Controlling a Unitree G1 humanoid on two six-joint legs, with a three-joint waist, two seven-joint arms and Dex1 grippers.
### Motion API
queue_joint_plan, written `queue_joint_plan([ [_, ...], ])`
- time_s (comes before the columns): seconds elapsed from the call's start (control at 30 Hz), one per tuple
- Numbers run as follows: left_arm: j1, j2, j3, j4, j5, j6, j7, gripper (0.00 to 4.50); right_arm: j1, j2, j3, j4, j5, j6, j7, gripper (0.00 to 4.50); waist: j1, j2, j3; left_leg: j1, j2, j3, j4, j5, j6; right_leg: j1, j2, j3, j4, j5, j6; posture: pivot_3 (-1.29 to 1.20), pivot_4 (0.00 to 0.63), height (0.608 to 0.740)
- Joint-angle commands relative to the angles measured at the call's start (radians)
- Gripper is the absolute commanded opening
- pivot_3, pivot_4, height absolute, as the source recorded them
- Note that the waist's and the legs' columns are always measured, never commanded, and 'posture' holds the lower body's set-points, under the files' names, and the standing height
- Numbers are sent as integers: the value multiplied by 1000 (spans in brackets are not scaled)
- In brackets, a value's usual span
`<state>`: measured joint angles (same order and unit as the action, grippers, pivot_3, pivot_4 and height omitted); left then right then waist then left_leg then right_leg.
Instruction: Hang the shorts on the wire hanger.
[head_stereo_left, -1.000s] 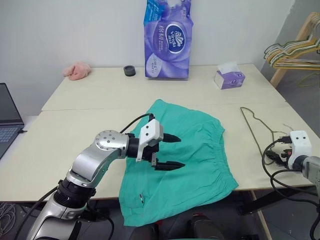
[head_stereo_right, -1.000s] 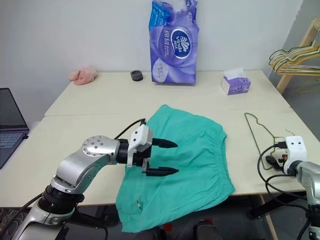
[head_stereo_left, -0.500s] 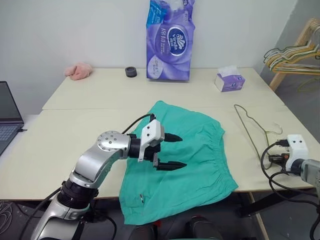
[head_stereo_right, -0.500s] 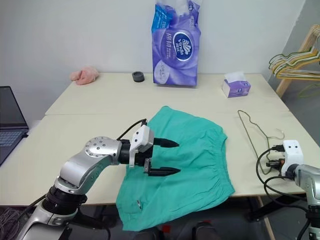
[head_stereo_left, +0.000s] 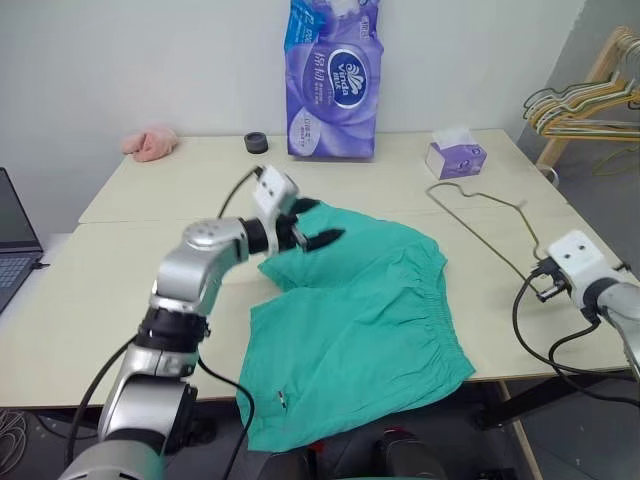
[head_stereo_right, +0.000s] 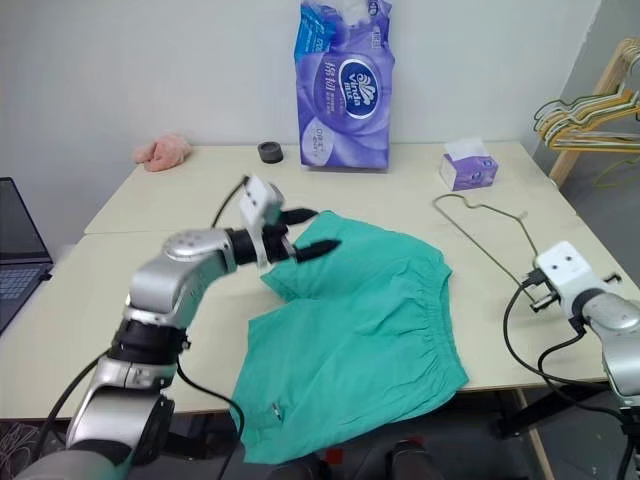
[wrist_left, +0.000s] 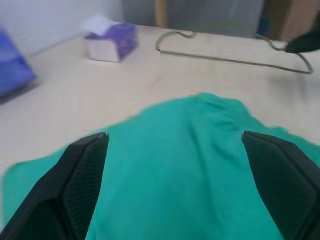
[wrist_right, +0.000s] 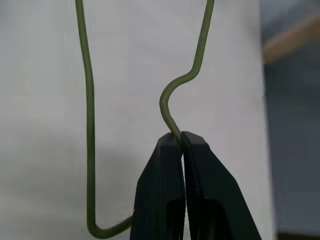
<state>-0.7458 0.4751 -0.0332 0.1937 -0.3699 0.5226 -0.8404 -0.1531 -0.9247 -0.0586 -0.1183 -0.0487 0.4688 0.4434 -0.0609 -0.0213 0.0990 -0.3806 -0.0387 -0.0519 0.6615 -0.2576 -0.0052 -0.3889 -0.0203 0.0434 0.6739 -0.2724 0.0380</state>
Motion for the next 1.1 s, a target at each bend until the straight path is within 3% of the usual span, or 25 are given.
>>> queue_joint_plan([
  [0.03,-57,17,53,55,-56,14,-73,4500,-29,-19,60,-41,-101,-166,-2,17,0,0,0,0,0,0,0,0,0,0,0,0,0,0,0,-105,74,740],
  [0.23,-74,125,-5,138,-51,74,-301,4500,-82,-23,144,-48,-250,-455,-26,17,-5,1,1,0,-1,0,0,0,0,0,0,0,0,0,0,-109,74,740],
  [0.47,-67,165,-94,189,42,20,-382,4500,-111,-3,168,-37,-350,-695,-49,17,3,-1,2,0,-1,0,1,0,0,0,-1,0,0,0,0,-109,72,740],
  [1.07,58,192,-218,13,55,92,-564,4500,-139,89,198,-42,-399,-822,4,17,-3,-1,2,0,-1,-1,1,0,0,0,-1,0,1,3,-6,-113,73,740],
  [1.1,55,189,-217,22,59,91,-560,4318,-139,92,197,-43,-398,-822,6,2,-3,-1,2,0,-1,-1,1,0,0,0,-1,0,1,3,-6,-113,73,740],
])
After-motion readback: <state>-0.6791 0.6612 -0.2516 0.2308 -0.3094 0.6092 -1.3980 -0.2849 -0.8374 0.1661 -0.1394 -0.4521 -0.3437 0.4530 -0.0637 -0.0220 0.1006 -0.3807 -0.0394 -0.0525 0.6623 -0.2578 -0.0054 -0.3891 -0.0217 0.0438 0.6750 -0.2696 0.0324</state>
